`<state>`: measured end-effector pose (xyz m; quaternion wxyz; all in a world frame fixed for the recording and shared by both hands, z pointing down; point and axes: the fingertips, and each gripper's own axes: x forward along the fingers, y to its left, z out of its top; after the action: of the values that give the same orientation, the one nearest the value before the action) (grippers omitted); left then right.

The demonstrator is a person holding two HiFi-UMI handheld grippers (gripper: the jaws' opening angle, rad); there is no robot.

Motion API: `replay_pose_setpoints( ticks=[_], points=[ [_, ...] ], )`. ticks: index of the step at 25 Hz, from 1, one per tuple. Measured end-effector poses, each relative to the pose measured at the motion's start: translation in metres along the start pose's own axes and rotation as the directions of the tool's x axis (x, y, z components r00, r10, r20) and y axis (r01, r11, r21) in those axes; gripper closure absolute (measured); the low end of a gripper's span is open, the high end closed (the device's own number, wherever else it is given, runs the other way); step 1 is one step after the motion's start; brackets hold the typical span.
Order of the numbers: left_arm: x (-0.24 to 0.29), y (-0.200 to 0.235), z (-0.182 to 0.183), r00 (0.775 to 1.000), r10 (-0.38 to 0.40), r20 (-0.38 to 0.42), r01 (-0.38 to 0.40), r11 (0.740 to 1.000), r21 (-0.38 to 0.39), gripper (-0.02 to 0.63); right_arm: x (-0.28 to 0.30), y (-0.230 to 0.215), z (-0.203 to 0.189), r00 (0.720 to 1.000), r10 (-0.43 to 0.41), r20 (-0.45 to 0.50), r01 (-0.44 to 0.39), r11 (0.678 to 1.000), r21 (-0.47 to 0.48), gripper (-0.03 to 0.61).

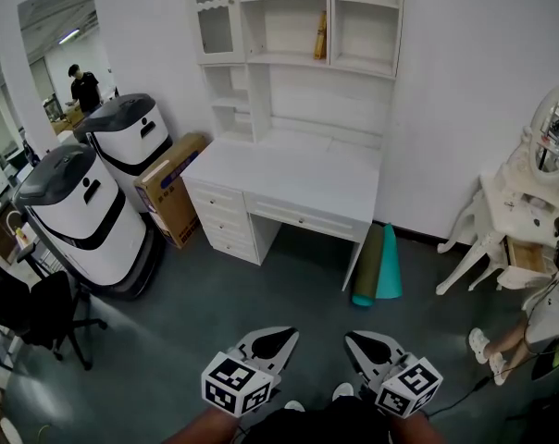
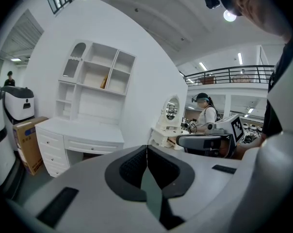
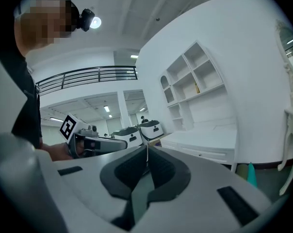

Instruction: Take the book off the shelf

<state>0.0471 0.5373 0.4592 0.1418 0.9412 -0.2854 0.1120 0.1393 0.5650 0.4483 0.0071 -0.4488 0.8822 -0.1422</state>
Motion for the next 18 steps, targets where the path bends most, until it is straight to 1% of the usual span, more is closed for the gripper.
replay_pose_setpoints(
  ticks=[2,5,11,18],
  points=[
    [-0.002,0.0,-0.001,1.0,-0.002,-0.003,0.002,1.0,-0.003,0.603,0.002,0.003,-0.001,1.0,0.003,-0.01,-0.004,1.0,-0.023,0.549],
    [-0.006,0.003,-0.001,1.0,0.004,-0.004,-0.004,1.0,-0.005,0.603,0.005,0.003,-0.001,1.0,-0.013,-0.023,0.012,0.998,-0.054,0.549],
    [-0.017,0.012,-0.003,1.0,0.022,0.0,-0.022,1.0,-0.009,0.603,0.016,0.013,-0.001,0.999,0.013,-0.033,-0.015,0.999,-0.043,0.549],
    [-0.029,0.028,-0.008,0.999,0.053,0.002,-0.053,0.998,-0.033,0.603,0.029,0.023,-0.003,0.998,0.04,-0.053,-0.043,0.998,-0.044,0.55]
  ],
)
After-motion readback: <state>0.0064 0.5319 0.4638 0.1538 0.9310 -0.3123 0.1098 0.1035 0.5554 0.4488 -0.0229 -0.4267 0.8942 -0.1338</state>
